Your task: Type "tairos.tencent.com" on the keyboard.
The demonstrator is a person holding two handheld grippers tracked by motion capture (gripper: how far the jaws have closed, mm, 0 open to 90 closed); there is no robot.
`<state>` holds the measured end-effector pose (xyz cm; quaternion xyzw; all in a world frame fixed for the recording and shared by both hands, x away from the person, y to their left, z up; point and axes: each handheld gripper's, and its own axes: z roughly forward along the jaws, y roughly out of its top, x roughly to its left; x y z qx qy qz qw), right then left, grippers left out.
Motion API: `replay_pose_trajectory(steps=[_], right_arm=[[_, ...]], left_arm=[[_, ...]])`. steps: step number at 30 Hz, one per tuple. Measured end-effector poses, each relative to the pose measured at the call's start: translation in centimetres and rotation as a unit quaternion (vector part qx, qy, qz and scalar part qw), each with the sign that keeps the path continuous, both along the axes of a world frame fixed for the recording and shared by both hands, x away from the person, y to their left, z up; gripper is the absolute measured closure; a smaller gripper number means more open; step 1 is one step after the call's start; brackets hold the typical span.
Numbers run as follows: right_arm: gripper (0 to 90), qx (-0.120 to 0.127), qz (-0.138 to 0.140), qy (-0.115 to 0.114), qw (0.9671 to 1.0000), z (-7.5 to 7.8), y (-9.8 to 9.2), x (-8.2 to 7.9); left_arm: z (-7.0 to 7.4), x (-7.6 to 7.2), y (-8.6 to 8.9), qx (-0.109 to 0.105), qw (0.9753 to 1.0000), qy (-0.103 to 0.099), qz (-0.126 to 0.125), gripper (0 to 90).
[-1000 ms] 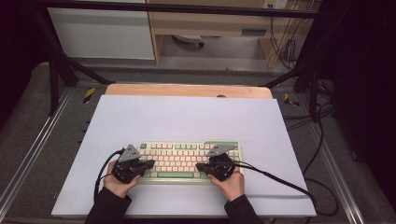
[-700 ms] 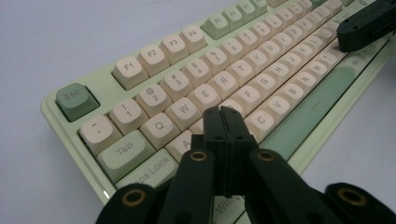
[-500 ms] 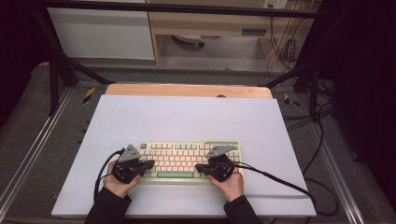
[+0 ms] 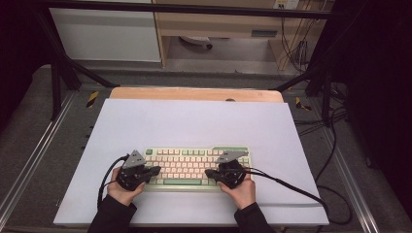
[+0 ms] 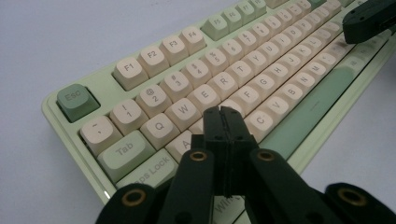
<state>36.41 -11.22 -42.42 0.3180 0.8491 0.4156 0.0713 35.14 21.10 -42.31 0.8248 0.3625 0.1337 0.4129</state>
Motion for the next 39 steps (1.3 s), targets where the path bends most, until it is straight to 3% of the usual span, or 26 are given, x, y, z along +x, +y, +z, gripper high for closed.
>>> replay_pose_trajectory(steps=[13,39], right_arm=[[90.0,0.005,-0.009,-0.003,0.9999,0.5,-0.8,0.0],[90.0,0.009,-0.012,-0.006,0.9999,0.8,-1.4,0.0]], left_arm=[[0.1,-0.1,-0.3,0.000,1.0000,-0.002,-0.002,89.9],[-0.3,-0.2,-3.5,0.013,0.9995,0.000,-0.028,89.9]])
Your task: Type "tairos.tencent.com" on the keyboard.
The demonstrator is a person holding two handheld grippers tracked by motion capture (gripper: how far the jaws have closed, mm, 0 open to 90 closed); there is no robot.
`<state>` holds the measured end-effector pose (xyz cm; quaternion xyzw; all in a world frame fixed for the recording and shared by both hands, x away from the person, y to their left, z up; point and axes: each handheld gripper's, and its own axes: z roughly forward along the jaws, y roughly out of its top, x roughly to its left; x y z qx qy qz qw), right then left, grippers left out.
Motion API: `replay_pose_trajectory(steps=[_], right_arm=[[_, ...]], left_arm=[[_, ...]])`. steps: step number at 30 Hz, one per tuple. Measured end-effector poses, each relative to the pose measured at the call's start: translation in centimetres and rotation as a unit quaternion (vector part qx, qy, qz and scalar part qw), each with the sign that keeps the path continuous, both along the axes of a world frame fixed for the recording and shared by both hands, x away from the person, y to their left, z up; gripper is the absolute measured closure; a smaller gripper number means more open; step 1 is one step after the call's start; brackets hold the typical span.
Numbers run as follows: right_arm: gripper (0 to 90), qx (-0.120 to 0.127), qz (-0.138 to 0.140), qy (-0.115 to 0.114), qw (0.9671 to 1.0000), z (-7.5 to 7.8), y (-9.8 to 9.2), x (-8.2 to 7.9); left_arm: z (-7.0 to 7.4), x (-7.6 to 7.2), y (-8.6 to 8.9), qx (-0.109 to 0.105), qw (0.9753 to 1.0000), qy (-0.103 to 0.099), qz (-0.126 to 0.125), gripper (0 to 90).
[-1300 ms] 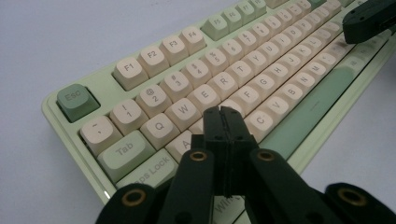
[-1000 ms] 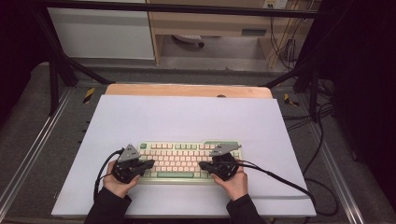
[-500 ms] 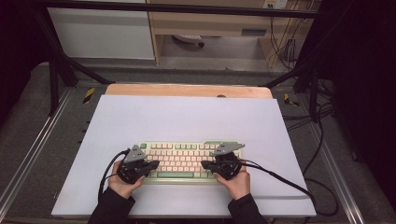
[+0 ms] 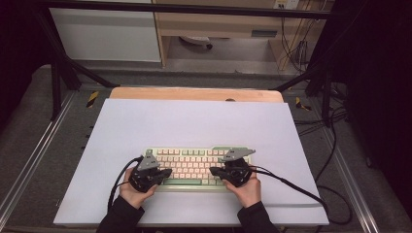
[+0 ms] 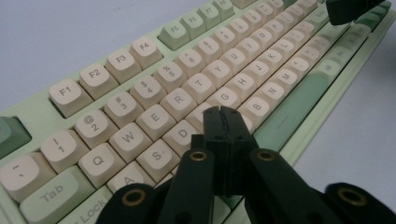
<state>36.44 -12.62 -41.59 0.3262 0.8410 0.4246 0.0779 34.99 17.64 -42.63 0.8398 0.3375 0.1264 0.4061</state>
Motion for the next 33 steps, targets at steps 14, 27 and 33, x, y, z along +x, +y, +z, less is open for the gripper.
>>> replay_pose_trajectory(steps=[14,27,33], right_arm=[[90.0,-0.001,0.000,0.003,1.0000,0.0,0.0,0.0],[90.0,-0.001,-0.001,0.001,1.0000,0.1,0.0,0.0],[90.0,0.000,-0.002,-0.003,1.0000,0.2,-0.1,-0.1]], left_arm=[[-0.3,0.0,-0.3,0.007,1.0000,0.000,-0.004,89.9],[0.1,-0.1,0.2,0.001,1.0000,-0.006,-0.003,89.9],[0.5,-0.3,1.1,-0.001,0.9999,-0.010,0.003,89.9]])
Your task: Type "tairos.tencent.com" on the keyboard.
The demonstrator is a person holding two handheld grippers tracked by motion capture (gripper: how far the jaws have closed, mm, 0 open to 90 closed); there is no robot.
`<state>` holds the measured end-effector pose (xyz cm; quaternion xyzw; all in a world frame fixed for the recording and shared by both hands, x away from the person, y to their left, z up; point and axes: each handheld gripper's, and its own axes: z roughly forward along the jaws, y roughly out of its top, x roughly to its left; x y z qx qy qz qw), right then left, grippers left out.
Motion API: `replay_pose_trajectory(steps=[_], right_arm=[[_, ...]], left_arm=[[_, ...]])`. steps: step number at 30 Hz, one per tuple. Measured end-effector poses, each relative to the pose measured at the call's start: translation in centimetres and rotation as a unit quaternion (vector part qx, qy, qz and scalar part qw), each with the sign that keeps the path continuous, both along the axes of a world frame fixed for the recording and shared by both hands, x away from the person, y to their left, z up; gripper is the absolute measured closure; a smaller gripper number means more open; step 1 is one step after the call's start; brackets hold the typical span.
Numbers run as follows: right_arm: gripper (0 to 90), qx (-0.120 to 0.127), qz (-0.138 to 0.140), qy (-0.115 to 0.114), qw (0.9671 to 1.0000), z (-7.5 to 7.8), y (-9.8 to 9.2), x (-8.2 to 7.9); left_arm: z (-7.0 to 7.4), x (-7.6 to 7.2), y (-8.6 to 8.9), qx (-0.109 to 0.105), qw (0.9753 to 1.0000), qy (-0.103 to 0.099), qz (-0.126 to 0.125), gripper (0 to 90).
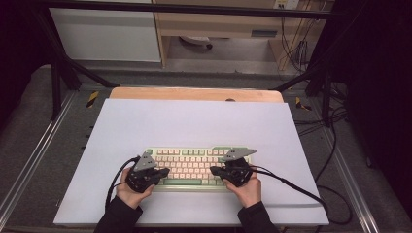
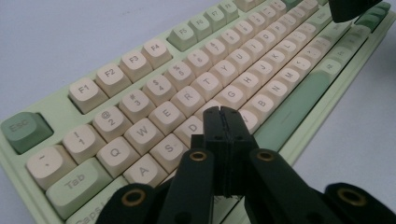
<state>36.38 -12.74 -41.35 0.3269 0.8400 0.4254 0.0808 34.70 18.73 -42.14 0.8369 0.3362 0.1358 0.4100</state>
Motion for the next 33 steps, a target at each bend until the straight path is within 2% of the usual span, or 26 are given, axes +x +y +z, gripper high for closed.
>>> replay_pose_trajectory(steps=[17,33], right_arm=[[90.0,0.016,-0.012,0.002,0.9998,0.4,0.0,0.3],[90.0,0.007,-0.020,0.005,0.9998,-0.1,2.6,1.5]], left_arm=[[0.1,-0.3,2.1,-0.010,0.9998,0.003,0.014,89.9],[0.1,-0.2,2.8,-0.014,0.9997,0.002,0.019,89.9]])
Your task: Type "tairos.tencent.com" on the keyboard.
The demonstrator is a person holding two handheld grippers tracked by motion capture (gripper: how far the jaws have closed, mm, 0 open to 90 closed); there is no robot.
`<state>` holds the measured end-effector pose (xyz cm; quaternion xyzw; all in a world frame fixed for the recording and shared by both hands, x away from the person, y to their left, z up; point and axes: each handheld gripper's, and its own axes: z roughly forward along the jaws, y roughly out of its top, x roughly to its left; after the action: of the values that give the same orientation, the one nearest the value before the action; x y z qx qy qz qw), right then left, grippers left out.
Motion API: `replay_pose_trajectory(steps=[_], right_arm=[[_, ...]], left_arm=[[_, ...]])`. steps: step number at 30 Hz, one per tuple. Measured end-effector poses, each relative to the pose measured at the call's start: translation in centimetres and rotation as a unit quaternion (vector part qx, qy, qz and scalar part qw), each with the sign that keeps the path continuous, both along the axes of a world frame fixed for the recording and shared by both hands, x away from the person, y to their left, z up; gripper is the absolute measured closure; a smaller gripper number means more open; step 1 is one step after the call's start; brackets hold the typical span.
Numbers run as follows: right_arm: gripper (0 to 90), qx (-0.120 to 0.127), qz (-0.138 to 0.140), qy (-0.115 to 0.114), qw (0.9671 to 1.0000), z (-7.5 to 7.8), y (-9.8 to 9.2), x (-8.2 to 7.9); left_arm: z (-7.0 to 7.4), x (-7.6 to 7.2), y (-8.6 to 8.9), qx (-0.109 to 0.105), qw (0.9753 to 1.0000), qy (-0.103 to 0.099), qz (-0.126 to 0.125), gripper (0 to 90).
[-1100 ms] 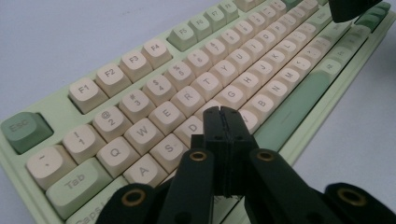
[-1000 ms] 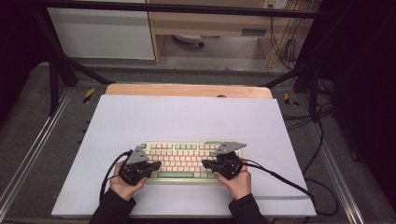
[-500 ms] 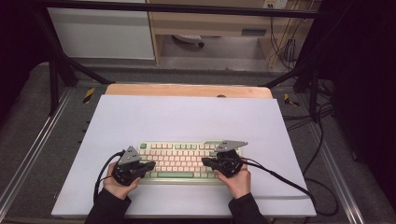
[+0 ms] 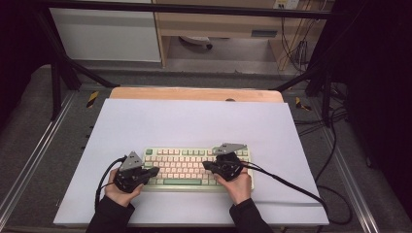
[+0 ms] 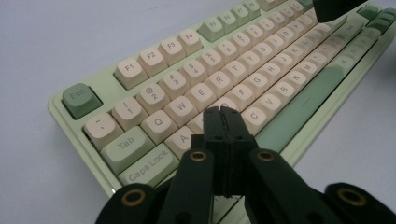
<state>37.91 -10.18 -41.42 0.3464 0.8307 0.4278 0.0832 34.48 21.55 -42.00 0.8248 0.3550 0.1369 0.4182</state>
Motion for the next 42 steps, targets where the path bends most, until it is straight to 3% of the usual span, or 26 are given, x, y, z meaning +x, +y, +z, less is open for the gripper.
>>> replay_pose_trajectory(steps=[21,35,42], right_arm=[[90.0,-0.018,-0.010,0.008,0.9998,-1.2,1.4,1.5],[90.0,-0.023,-0.006,0.005,0.9997,-1.7,1.6,1.5],[90.0,-0.016,-0.003,0.005,0.9999,-1.1,1.4,1.2]], left_arm=[[-0.2,0.2,0.2,0.000,1.0000,0.002,0.002,89.9],[-0.2,0.1,0.1,0.000,1.0000,0.002,0.002,89.9],[-0.2,0.1,0.1,0.001,1.0000,0.001,0.002,89.9]])
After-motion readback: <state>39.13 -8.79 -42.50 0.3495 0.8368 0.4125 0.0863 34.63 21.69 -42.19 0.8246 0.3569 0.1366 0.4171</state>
